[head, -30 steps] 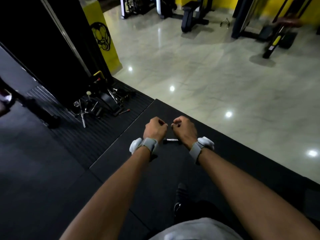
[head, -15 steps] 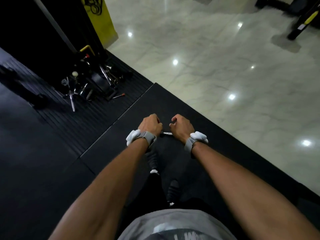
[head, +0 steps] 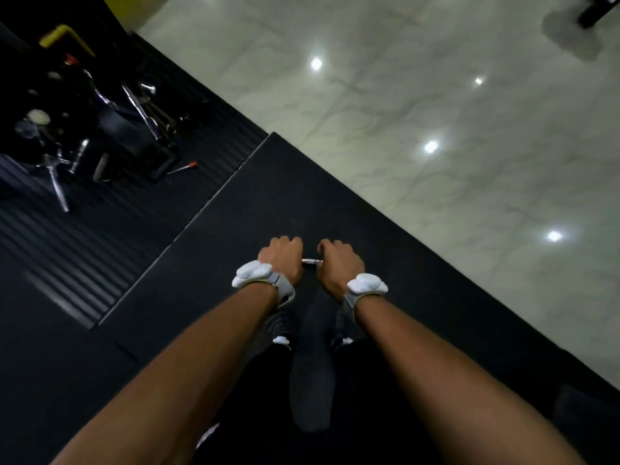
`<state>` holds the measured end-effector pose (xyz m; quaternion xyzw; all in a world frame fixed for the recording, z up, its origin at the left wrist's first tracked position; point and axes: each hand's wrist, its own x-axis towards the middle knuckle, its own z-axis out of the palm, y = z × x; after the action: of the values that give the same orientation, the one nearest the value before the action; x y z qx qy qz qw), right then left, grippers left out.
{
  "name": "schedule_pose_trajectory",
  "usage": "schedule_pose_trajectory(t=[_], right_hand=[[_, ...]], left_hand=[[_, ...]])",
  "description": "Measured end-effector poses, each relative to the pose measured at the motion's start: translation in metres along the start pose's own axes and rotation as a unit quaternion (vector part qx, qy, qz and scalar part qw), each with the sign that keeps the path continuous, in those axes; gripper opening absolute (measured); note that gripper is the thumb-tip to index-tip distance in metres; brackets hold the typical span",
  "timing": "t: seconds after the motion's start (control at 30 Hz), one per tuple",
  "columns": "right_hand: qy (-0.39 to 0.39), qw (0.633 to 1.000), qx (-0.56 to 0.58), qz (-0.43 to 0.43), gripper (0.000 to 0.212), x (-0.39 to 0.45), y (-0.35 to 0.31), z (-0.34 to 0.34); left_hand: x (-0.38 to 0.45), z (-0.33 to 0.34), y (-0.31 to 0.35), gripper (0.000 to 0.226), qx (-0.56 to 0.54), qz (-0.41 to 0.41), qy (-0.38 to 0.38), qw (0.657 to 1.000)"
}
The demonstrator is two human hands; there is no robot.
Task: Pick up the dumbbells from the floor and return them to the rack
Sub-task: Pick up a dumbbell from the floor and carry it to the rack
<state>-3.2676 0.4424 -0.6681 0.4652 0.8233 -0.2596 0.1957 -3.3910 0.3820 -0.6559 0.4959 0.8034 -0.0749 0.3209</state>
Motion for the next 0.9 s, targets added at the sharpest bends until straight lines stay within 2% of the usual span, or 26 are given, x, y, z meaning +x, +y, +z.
schedule_pose_trajectory(t=[0.1, 0.37, 0.57, 0.7, 0.9], right_hand=[[-0.045, 0.999, -0.022, -0.013, 0.031, 0.066, 0.024, 0.044], [-0.091, 0.991, -0.079, -0.054, 0.05, 0.196, 0.074, 0.161], [-0.125, 0.983, -0.119, -0.068, 0.049, 0.278, 0.127, 0.271], [-0.145, 0.975, -0.147, -0.08, 0.054, 0.326, 0.151, 0.323], [-0.149, 0.969, -0.169, -0.098, 0.048, 0.377, 0.173, 0.389]], left_hand=[[0.067, 0.047, -0.01, 0.029, 0.013, 0.0, -0.032, 0.999], [0.204, 0.171, -0.025, 0.039, 0.044, 0.026, -0.082, 0.995], [0.3, 0.29, -0.033, 0.035, 0.077, 0.031, -0.112, 0.99], [0.349, 0.344, -0.041, 0.034, 0.122, 0.035, -0.131, 0.983], [0.398, 0.414, -0.059, 0.047, 0.171, 0.073, -0.158, 0.97]])
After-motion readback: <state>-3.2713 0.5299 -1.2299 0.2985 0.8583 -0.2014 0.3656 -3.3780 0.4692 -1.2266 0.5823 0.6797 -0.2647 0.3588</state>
